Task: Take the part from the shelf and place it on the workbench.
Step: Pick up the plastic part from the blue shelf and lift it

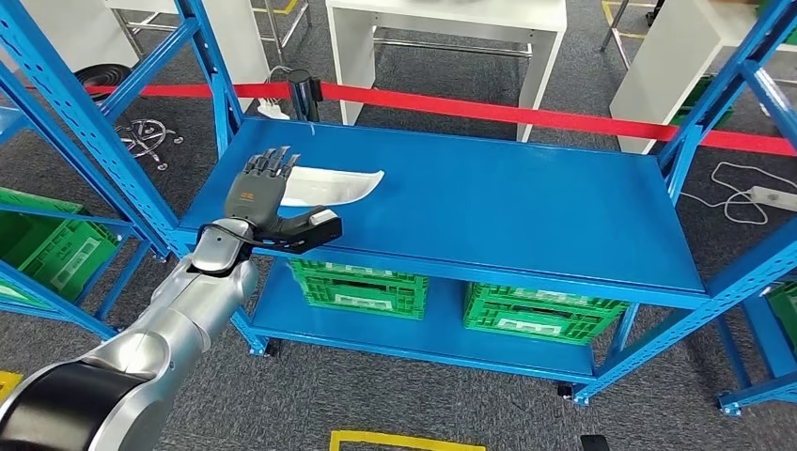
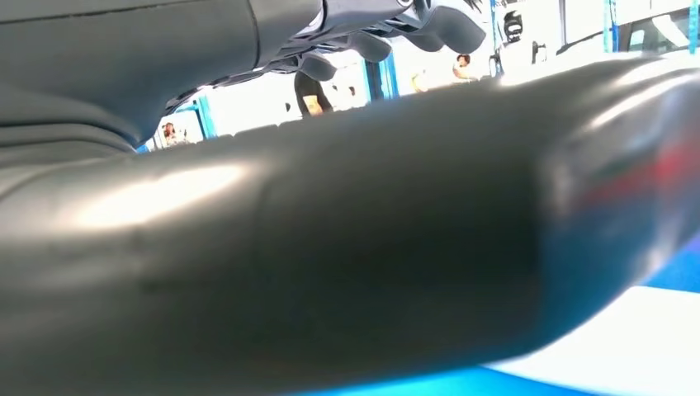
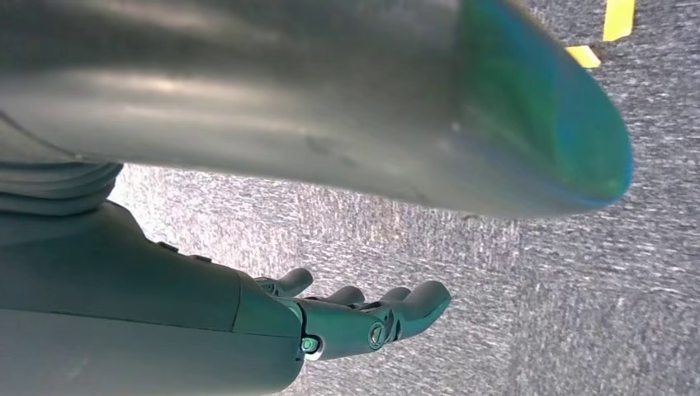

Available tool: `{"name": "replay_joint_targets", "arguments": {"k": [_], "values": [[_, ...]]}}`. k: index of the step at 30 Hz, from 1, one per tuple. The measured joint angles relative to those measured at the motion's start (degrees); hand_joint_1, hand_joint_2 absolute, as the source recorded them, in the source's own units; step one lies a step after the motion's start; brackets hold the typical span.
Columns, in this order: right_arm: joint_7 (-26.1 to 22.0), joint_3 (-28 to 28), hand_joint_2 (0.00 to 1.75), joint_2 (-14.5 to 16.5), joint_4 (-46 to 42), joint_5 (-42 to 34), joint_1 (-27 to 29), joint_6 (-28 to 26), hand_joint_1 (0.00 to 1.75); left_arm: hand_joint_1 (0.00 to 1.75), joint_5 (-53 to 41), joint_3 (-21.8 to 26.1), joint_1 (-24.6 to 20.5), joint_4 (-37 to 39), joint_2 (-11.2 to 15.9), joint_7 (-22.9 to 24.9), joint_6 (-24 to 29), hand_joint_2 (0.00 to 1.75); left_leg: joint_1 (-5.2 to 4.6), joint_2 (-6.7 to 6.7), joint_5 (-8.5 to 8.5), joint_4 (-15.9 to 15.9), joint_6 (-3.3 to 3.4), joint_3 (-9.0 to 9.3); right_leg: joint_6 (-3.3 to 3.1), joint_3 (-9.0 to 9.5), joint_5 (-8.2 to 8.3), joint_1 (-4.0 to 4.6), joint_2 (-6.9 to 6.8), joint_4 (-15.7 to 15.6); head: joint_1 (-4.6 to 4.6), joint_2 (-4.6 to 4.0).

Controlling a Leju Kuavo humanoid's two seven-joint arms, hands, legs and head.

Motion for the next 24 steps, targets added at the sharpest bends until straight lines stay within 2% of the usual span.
{"name": "replay_joint_targets", "arguments": {"k": [1, 2, 4, 5, 6, 7, 8, 9, 11, 12, 13, 15, 16, 17, 18, 19, 20, 22, 23, 24], "values": [[0.01, -0.01, 0.00, 0.00, 0.00, 0.00, 0.06, 0.00, 0.00, 0.00, 0.01, 0.00, 0.10, 0.04, 0.01, 0.01, 0.00, 0.00, 0.06, -0.09, -0.27, 0.12, -0.08, 0.00, 0.20, -1.26, -0.03, -0.12, -0.01, 1.57, 0.01, 0.00], [0.01, -0.01, 0.00, 0.00, 0.00, 0.02, 0.11, 0.00, 0.00, 0.00, 0.01, 0.00, 0.18, 0.07, 0.01, 0.06, 0.00, 0.00, 0.17, -0.18, -0.63, 0.35, -0.25, 0.02, 0.47, -1.49, 1.13, -0.30, -0.02, 0.98, 0.01, 0.00], [-0.04, -0.03, 0.00, 0.00, 0.00, 0.15, 0.16, 0.01, 0.00, 0.00, 0.00, 0.00, 0.18, 0.07, 0.01, 0.31, 0.00, 0.00, 0.54, -0.20, -1.35, 1.33, -1.02, 0.07, 0.99, 0.82, 5.39, -0.79, -0.02, -5.55, 0.02, 0.00], [-0.08, -0.04, 0.00, 0.07, 0.01, 0.27, 0.15, 0.03, 0.00, 0.00, -0.01, 0.00, 0.12, 0.07, 0.04, 0.45, 0.00, 0.00, 0.65, -0.19, -1.75, 2.00, -1.56, 0.01, 1.02, 2.02, 6.34, -0.83, 0.08, -8.79, 0.10, 0.00], [-0.13, -0.07, 0.00, 0.14, 0.02, 0.41, 0.13, 0.09, 0.00, 0.00, 0.00, 0.00, 0.06, 0.04, 0.10, 0.56, -0.01, 0.00, 0.65, -0.18, -2.13, 2.53, -2.13, -0.16, 0.67, 2.86, 6.50, -0.80, 0.08, -10.81, 0.16, 0.00], [-0.17, -0.15, 0.00, 0.20, 0.03, 0.54, 0.16, 0.14, 0.00, 0.00, 0.01, 0.00, 0.04, 0.01, 0.17, 0.60, -0.03, 0.00, 0.58, -0.19, -2.48, 2.90, -2.66, -0.26, 0.11, 3.16, 6.23, -0.74, 0.13, -11.54, 0.22, 0.00], [-0.21, -0.25, 0.00, 0.27, 0.04, 0.68, 0.24, 0.19, 0.00, 0.00, 0.02, 0.00, 0.04, -0.02, 0.30, 0.61, -0.06, 0.00, 0.47, -0.23, -2.65, 3.21, -3.13, -0.26, -0.67, 3.17, 5.68, -0.62, 0.11, -11.37, 0.30, 0.00], [-0.25, -0.34, 0.00, 0.28, 0.04, 0.84, 0.32, 0.22, 0.00, 0.00, 0.06, 0.00, 0.03, -0.06, 0.40, 0.60, -0.09, 0.00, 0.45, -0.25, -2.85, 3.34, -3.52, -0.20, -1.36, 3.47, 5.81, -0.66, 0.05, -11.19, 0.27, 0.00], [-0.32, -0.45, 0.00, 0.32, 0.04, 1.10, 0.47, 0.25, 0.00, 0.00, 0.12, 0.00, -0.03, -0.09, 0.71, 0.57, -0.13, 0.00, 0.56, -0.05, -3.06, 4.74, -4.09, -0.51, -2.35, 4.41, 5.69, -0.70, 0.06, -11.30, 0.19, 0.00], [-0.32, -0.46, 0.00, 0.33, 0.04, 1.17, 0.46, 0.26, 0.00, 0.00, 0.15, 0.00, -0.11, -0.11, 0.82, 0.58, -0.13, 0.00, 0.61, 0.13, -3.45, 6.66, -4.27, -1.58, -2.74, 5.05, 5.51, -0.68, 0.06, -11.38, 0.13, 0.00], [-0.31, -0.51, 0.00, 0.33, 0.04, 1.20, 0.45, 0.26, 0.00, 0.00, 0.27, 0.01, -0.14, -0.10, 0.96, 0.62, -0.15, 0.00, 0.64, 0.30, -4.14, 9.74, -4.43, -3.47, -3.08, 5.65, 5.25, -0.62, 0.03, -11.49, 0.08, 0.00], [-0.20, -0.65, 0.00, 0.33, 0.04, 1.20, 0.44, 0.22, 0.00, 0.00, 0.87, 0.14, -0.04, -0.05, 1.17, 0.68, -0.29, 0.00, 0.61, 0.43, -6.54, 16.37, -4.49, -8.28, -3.43, 6.75, 4.60, -0.40, 0.08, -11.61, 0.04, 0.00], [-0.14, -0.74, 0.00, 0.33, 0.04, 1.20, 0.48, 0.20, 0.00, 0.00, 1.26, 0.23, 0.08, -0.02, 1.29, 0.74, -0.42, 0.00, 0.56, 0.44, -7.58, 18.19, -4.32, -10.24, -3.51, 7.34, 4.13, -0.25, 0.18, -11.68, 0.03, 0.00], [-0.10, -0.81, 0.00, 0.33, 0.04, 1.20, 0.54, 0.18, 0.00, 0.00, 1.56, 0.32, 0.16, 0.00, 1.39, 0.84, -0.60, 0.00, 0.44, 0.44, -7.78, 18.09, -3.98, -11.28, -3.52, 7.99, 3.60, -0.11, 0.30, -11.73, 0.03, 0.00], [-0.08, -0.87, 0.00, 0.33, 0.04, 1.20, 0.59, 0.17, 0.00, 0.00, 1.73, 0.40, 0.16, 0.01, 1.52, 1.04, -0.84, 0.00, 0.20, 0.43, -6.85, 16.30, -3.50, -11.57, -3.51, 8.70, 3.01, 0.05, 0.42, -11.78, 0.04, 0.00], [-0.07, -0.91, 0.00, 0.35, 0.04, 1.20, 0.62, 0.17, 0.00, 0.00, 1.79, 0.48, 0.09, 0.02, 1.68, 1.37, -1.17, 0.00, -0.19, 0.41, -4.49, 13.03, -2.89, -11.12, -3.48, 9.40, 2.42, 0.18, 0.51, -11.83, 0.04, 0.00], [-0.07, -0.94, 0.00, 0.51, 0.08, 1.20, 0.63, 0.17, 0.00, 0.00, 1.81, 0.59, 0.00, 0.05, 1.82, 1.82, -1.55, 0.00, -0.67, 0.26, -0.77, 9.00, -2.17, -10.44, -3.40, 10.06, 1.78, 0.30, 0.60, -11.82, 0.07, 0.00], [-0.01, -1.09, 0.00, 0.75, 0.15, 1.20, 0.59, 0.19, 0.00, 0.00, 1.81, 0.80, -0.15, 0.17, 2.10, 2.80, -2.33, 0.00, -1.48, -0.11, 4.61, 3.75, -1.30, -9.17, -2.98, 10.74, 0.72, 0.39, 0.89, -12.00, -0.01, 0.00], [0.01, -1.20, 0.00, 0.86, 0.19, 1.21, 0.58, 0.19, 0.00, 0.00, 1.80, 0.89, -0.20, 0.21, 2.16, 3.29, -2.64, 0.00, -1.67, -0.27, 5.76, 2.87, -1.06, -8.86, -2.67, 10.90, 0.33, 0.36, 1.01, -12.27, -0.06, 0.00], [0.03, -1.32, 0.00, 0.82, 0.19, 1.21, 0.55, 0.20, 0.00, 0.00, 1.80, 0.98, -0.30, 0.23, 2.21, 3.70, -2.89, 0.00, -1.71, -0.30, 5.47, 2.90, -0.97, -8.59, -2.36, 11.05, 0.10, 0.36, 1.11, -12.73, -0.16, 0.00]]}}
